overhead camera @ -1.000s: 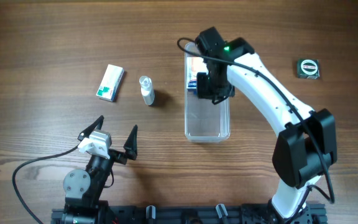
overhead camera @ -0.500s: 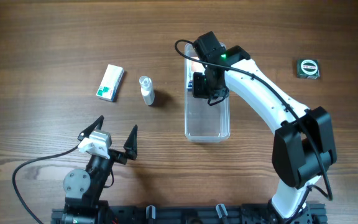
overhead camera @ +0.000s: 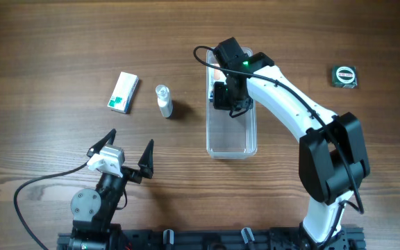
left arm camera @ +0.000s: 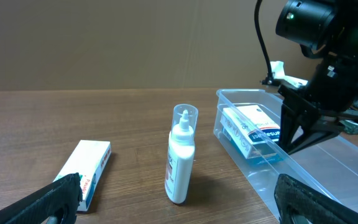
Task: Pack container
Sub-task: 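Lower the box into the container beside the pack and release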
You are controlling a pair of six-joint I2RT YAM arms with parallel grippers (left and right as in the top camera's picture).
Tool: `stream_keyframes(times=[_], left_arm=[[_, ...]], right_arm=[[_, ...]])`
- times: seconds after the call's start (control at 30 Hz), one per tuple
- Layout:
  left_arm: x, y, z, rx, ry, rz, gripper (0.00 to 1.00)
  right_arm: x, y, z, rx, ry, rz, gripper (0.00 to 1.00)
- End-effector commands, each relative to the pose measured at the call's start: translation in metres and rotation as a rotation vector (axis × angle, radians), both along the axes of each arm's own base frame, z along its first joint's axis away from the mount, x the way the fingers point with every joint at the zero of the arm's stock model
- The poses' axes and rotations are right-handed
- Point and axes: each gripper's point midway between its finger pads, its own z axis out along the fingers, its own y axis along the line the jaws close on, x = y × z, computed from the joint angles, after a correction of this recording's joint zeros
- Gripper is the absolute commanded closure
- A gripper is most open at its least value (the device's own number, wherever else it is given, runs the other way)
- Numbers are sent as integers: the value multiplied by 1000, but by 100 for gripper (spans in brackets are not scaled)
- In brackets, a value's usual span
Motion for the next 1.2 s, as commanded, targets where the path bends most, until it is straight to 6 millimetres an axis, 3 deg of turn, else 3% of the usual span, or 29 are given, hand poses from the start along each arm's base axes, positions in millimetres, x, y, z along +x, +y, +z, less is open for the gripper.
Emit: stream_keyframes(times=[0.0, 0.63, 1.17], left_arm=[[0, 0, -2, 14, -3, -6, 0], [0, 0, -2, 14, -3, -6, 0], [0, 0, -2, 14, -3, -6, 0]], right_arm=[[2, 1, -6, -9, 1, -16, 95], [25, 1, -2, -18, -100, -33, 95], [30, -6, -1, -46, -121, -44, 94]])
